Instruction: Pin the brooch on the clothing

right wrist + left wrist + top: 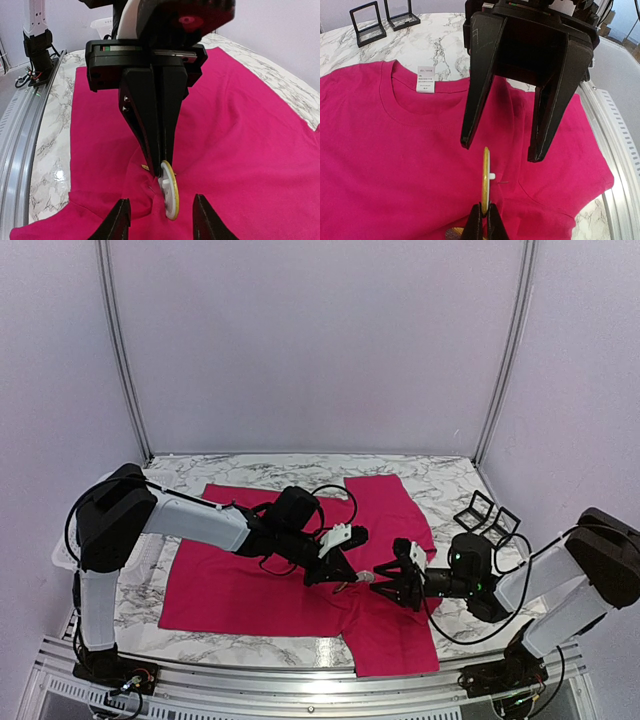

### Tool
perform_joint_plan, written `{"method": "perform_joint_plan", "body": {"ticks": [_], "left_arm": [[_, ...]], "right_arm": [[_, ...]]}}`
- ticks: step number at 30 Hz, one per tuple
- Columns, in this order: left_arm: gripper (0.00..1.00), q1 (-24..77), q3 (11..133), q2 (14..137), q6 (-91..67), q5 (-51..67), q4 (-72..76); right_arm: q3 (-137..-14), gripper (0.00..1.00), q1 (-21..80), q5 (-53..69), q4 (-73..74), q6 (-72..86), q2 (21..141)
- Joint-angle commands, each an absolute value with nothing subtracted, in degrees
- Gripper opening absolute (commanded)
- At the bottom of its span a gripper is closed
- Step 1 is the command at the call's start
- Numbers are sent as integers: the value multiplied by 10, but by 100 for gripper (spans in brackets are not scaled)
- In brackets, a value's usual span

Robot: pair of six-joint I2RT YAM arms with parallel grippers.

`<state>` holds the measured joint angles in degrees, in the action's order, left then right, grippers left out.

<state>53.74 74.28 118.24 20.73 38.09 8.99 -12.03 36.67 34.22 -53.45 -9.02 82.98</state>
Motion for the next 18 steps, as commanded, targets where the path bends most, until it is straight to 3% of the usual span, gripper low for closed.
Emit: {"method": "perform_joint_plan", "body": {"ticks": [1,5,13,18], "left_arm": [[0,539,740,1158,203,397,103],[0,539,744,1159,204,398,104],[0,539,741,1157,205,398,104],[0,539,741,1156,206,396,103]], "right_arm": [[-131,41,361,356,-553,-78,862],[-144,46,362,357,-602,-59,919],[-163,43,361,374,-681,-7,974],[-174,29,362,375,-678,-4,992]]}}
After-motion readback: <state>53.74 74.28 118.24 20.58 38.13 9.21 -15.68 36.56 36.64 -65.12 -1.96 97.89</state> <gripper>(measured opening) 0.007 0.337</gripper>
